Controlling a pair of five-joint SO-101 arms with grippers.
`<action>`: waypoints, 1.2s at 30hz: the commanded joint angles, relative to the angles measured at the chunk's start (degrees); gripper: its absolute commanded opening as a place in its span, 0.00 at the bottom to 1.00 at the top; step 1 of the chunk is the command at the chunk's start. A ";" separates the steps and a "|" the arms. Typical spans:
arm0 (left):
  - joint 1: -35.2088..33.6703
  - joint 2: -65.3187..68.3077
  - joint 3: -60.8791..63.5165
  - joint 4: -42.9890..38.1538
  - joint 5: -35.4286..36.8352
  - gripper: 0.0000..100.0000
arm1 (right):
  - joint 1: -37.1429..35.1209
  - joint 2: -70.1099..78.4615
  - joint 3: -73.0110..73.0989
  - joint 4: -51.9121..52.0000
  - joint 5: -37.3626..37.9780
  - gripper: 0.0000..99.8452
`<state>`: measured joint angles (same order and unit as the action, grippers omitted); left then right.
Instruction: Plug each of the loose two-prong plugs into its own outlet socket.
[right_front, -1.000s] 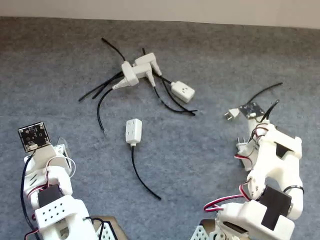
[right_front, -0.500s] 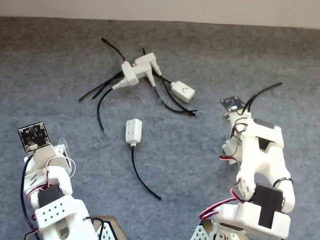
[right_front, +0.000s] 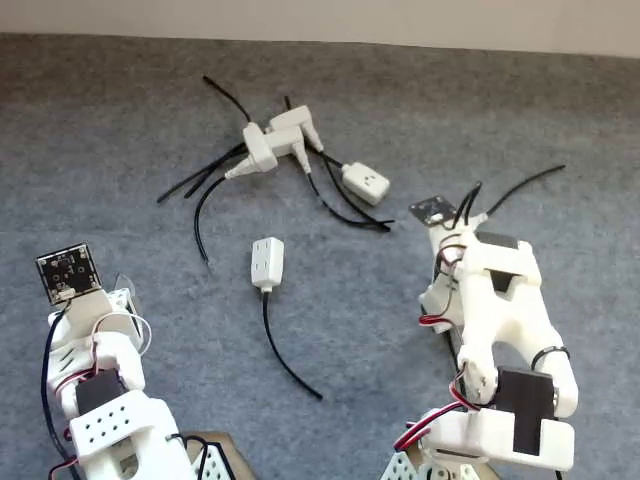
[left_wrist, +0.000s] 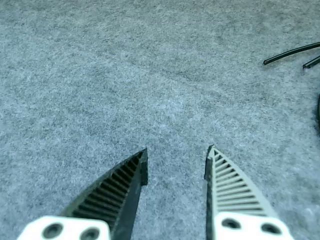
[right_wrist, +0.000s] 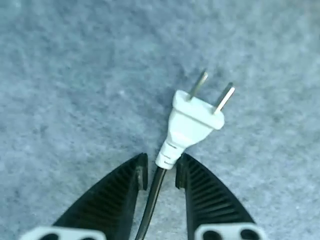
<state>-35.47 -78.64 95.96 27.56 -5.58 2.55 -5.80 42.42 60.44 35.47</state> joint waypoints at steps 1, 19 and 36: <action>1.19 -0.75 -0.92 -0.70 -0.09 0.20 | -1.98 -2.51 -2.68 0.31 -2.90 0.10; 1.19 -0.75 -0.92 -0.70 -0.09 0.20 | -0.04 -2.33 -4.53 -0.13 -3.43 0.10; 1.19 -0.75 -0.92 -0.70 -0.09 0.20 | 13.58 -1.80 -0.48 -12.44 9.67 0.10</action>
<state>-35.47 -78.64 95.96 27.56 -5.58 14.33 -5.80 42.33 49.01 41.71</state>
